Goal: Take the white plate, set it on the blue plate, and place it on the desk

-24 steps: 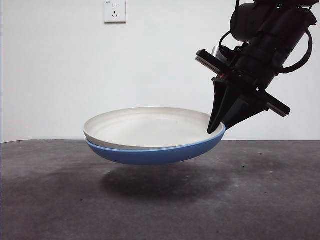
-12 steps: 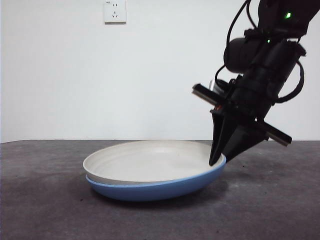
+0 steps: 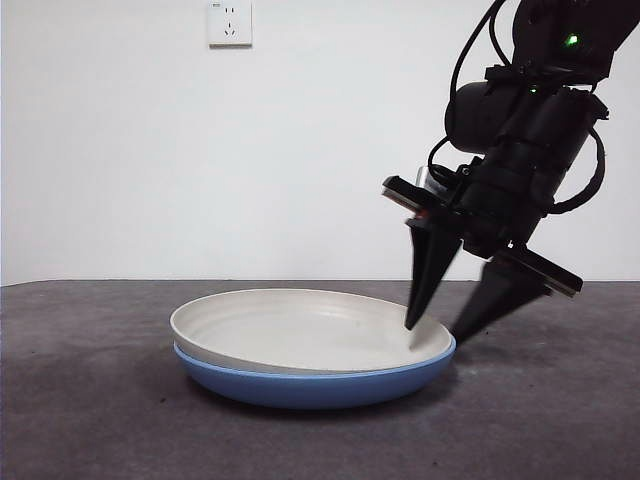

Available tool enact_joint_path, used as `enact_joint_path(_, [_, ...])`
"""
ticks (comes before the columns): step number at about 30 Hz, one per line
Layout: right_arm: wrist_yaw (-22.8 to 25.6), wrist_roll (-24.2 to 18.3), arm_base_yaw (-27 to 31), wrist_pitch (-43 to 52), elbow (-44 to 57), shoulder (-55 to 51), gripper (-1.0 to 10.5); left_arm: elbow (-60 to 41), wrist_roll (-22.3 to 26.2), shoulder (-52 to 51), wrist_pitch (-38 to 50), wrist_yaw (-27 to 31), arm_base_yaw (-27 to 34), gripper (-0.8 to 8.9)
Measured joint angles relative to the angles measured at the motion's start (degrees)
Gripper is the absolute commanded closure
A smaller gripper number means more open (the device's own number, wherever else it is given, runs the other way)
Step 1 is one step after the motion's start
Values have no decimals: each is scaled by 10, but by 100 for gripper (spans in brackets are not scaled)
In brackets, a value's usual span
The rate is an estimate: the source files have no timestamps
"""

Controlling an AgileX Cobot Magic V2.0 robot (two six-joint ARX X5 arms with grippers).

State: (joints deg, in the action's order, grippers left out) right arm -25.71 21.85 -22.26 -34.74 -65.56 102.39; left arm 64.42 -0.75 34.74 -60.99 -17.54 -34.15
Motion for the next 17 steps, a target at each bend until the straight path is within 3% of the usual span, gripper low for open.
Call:
enact_joint_path(7, [59, -10, -2, -9, 0, -33, 468, 0, 0, 0, -1, 0, 0, 188])
enact_joint_path(17, [109, -42, -5, -129, -5, -256, 345, 0, 0, 0, 0, 0, 0, 188])
